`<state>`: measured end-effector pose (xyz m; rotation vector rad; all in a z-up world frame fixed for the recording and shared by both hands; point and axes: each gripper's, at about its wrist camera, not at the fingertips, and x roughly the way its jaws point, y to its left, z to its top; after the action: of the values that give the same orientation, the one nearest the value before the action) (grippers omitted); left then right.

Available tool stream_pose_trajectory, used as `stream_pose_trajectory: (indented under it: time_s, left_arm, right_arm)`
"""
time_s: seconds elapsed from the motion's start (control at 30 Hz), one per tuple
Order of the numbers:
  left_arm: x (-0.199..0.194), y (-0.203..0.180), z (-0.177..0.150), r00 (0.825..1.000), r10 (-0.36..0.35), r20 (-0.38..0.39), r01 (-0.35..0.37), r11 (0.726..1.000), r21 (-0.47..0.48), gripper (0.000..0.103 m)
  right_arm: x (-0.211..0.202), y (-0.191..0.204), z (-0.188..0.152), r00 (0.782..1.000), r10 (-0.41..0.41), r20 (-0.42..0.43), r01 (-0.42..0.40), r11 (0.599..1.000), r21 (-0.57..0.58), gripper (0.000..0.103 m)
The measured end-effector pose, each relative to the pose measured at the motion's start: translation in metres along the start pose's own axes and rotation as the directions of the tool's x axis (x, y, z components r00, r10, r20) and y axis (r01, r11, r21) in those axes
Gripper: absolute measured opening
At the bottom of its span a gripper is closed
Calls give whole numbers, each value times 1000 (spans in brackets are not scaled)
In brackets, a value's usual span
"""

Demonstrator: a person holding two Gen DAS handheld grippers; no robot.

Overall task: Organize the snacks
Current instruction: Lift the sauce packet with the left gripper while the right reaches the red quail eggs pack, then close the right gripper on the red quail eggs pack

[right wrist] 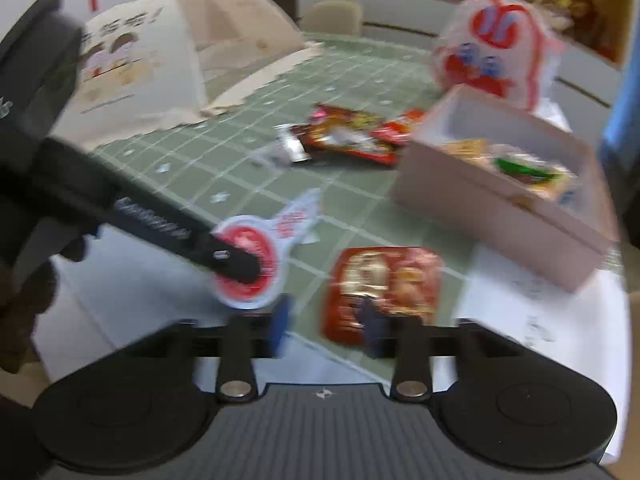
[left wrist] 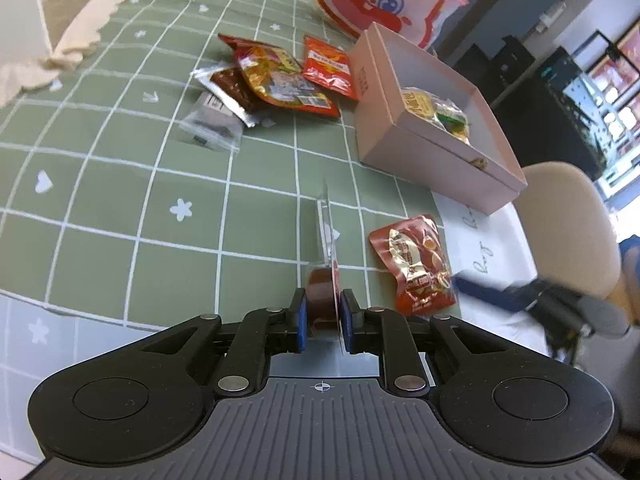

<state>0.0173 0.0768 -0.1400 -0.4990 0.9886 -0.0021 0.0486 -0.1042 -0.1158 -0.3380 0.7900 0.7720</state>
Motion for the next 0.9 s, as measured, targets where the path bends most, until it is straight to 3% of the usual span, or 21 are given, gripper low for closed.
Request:
stream_pose_trajectory:
  time_s: [0.03,0.17,0.27,0.6,0.77,0.9]
  left_arm:
    - [-3,-2,-2,1000,25,17,-26,999,22,19]
    - [-16,-1,-8,992,114,48,-116,992,50,19]
    - [-22,2,-11,989,141,49,-144,988,50,19]
    - [-26,-4,-18,986,163,34,-165,983,75,19]
    - [-25,-3,-18,986,162,30,-164,984,69,20]
    - [-24,-4,-17,983,183,19,-184,980,79,22]
  right_arm:
    - [-1,-6,-1,1000,-29,8,28,999,25,75]
    - [11,-32,-2,996,-82,-30,86,981,176,76]
    - [26,-42,1,996,-27,-82,48,962,268,80]
    - [43,-25,9,995,-54,-79,68,980,189,89]
    - [49,-24,9,997,-40,-67,52,981,187,101]
    - [55,-14,11,992,-79,-97,93,984,152,103]
